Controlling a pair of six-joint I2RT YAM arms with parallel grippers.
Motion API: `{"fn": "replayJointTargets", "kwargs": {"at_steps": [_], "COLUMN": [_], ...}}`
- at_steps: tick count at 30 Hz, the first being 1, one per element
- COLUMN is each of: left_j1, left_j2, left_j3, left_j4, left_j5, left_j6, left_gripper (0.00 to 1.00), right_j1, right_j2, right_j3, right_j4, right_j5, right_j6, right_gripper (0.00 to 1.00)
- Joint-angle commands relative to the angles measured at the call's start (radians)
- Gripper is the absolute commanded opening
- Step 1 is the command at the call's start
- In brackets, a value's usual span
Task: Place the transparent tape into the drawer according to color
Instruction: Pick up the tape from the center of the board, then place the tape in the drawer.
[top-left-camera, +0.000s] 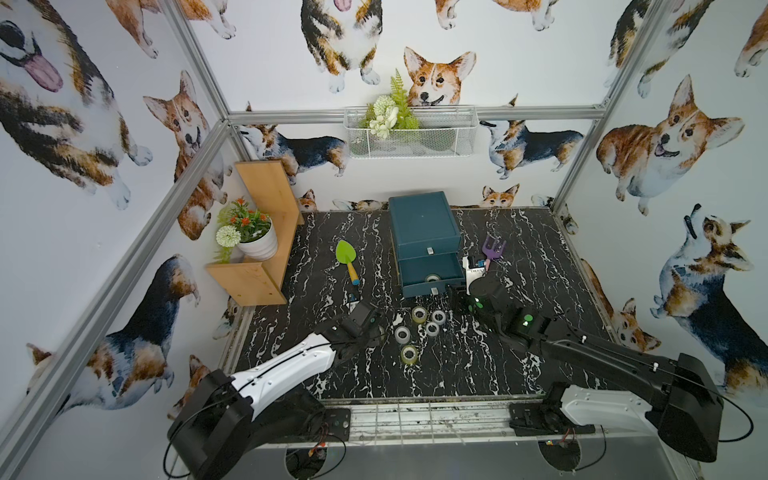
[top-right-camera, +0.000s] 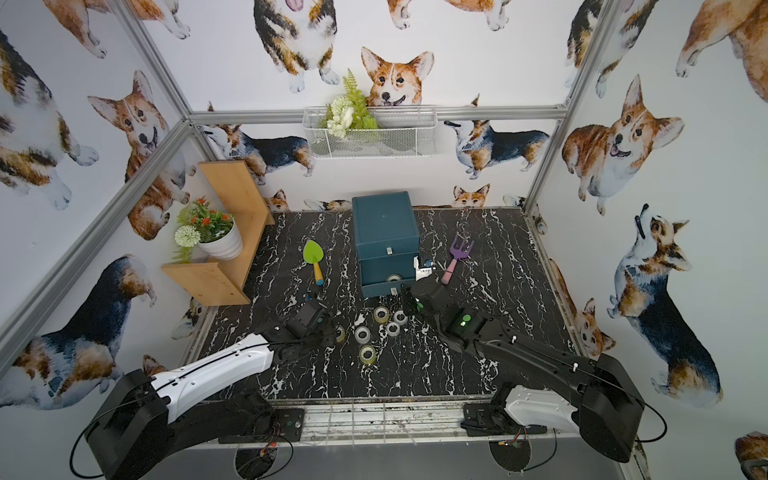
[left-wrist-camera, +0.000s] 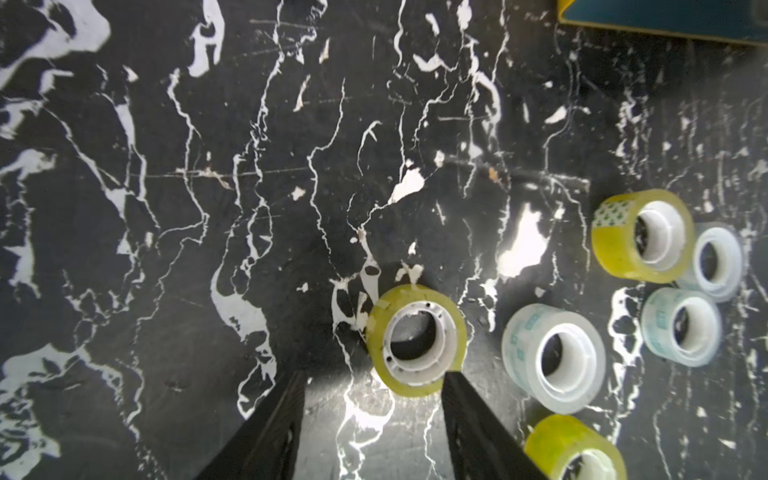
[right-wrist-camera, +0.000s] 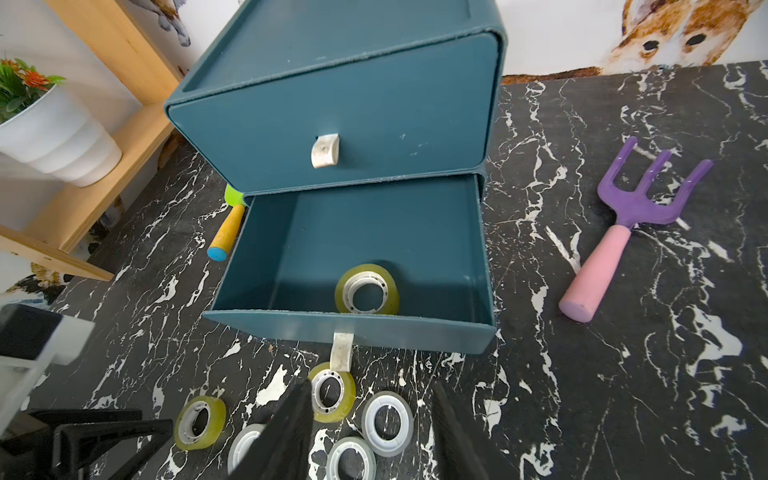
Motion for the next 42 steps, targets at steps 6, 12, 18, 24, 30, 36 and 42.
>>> {"fn": "replayJointTargets", "kwargs": {"at_steps": [6,12,18,24,30,36,42], "left_j1": [0.008,0.009,0.009,0.009,0.006,-0.004,-0.008], "left_j2": [0.098,0.177,0.198,0.216,0.131,0.025,0.032], "left_j3": [0.030,0.038,0.013,0.036,0.080,0.277,0.549], "left_j4": [0.069,0.067,0.064,0.055,-0.001,-0.125,-0.180], "left_j5": [-0.017,-0.020,-0.026,-0.003,0.007,0.022,0.029], "left_j6": [0.027,0.029,0.037,0.050,0.076,0.100,0.146], "left_gripper": [0.49,0.39,0.38,0.18,0.09,0.07,0.09], "right_j1": [0.002,0.002,0.002,0.001,0.001,0.002,0.002], "right_j2": [-0.048,-0.068,-0.091,-0.089,-0.109,-0.132,-0.146], "right_j3": [-0.025,-0.036,-0.046,-0.035,-0.047,-0.060,-0.081], "right_j4": [0.015,0.007,0.002,-0.013,-0.018,-0.027,-0.026], "right_j5": [0.012,0.024,0.038,0.047,0.065,0.080,0.086], "right_j6": [0.016,0.020,0.019,0.024,0.029,0.041,0.060], "right_gripper": [0.52,0.52,0.52,0.52,0.52,0.53,0.53]}}
